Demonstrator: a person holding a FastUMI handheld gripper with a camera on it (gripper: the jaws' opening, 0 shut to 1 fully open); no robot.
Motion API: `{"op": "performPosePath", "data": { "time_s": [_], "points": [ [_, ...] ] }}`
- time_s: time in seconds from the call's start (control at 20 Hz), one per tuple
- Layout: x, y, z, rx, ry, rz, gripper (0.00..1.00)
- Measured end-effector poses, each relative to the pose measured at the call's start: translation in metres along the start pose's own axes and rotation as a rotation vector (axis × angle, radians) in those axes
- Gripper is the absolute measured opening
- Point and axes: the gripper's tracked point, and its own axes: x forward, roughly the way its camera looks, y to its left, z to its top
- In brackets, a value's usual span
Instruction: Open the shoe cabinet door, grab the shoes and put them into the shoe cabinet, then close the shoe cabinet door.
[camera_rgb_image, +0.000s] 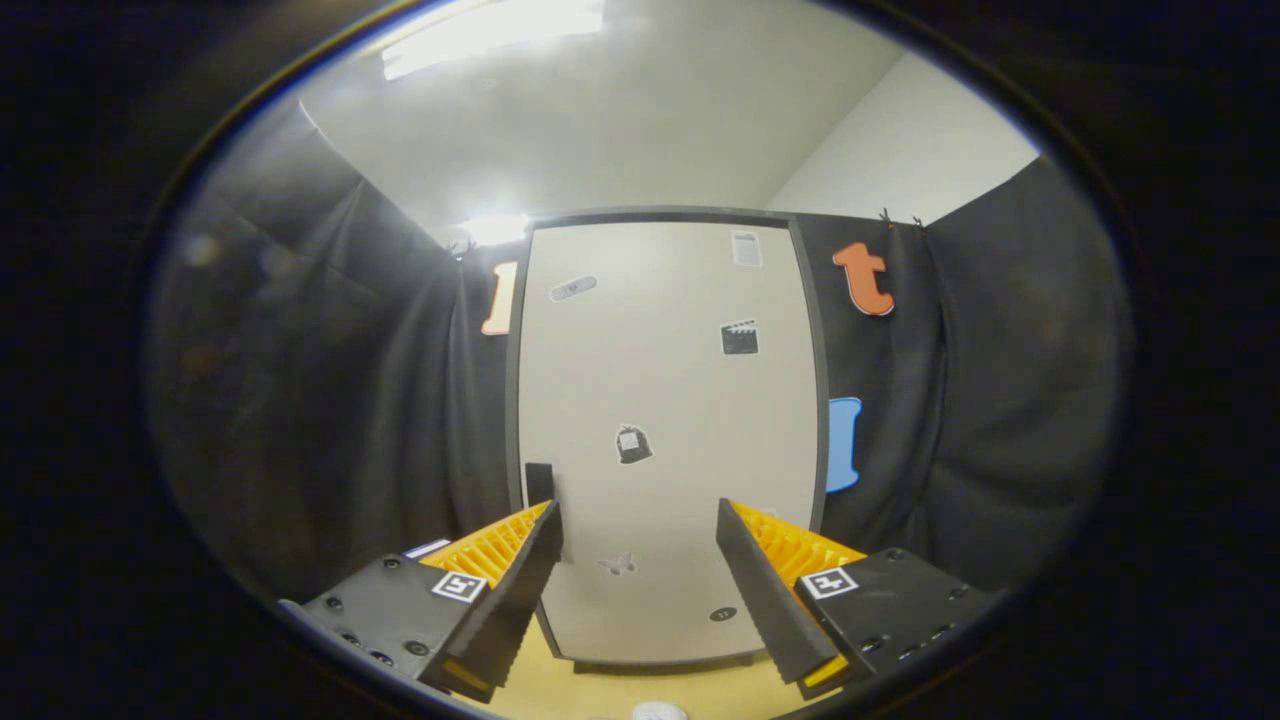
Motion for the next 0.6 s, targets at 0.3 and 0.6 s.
{"op": "performPosePath", "data": {
  "time_s": [0.3,0.6],
  "points": [
    [0.009,0.011,-0.010,0.000,0.024,0.022,0.98],
    [0.039,0.046,-0.030,0.013,0.046,0.001,0.98]
  ]
}}
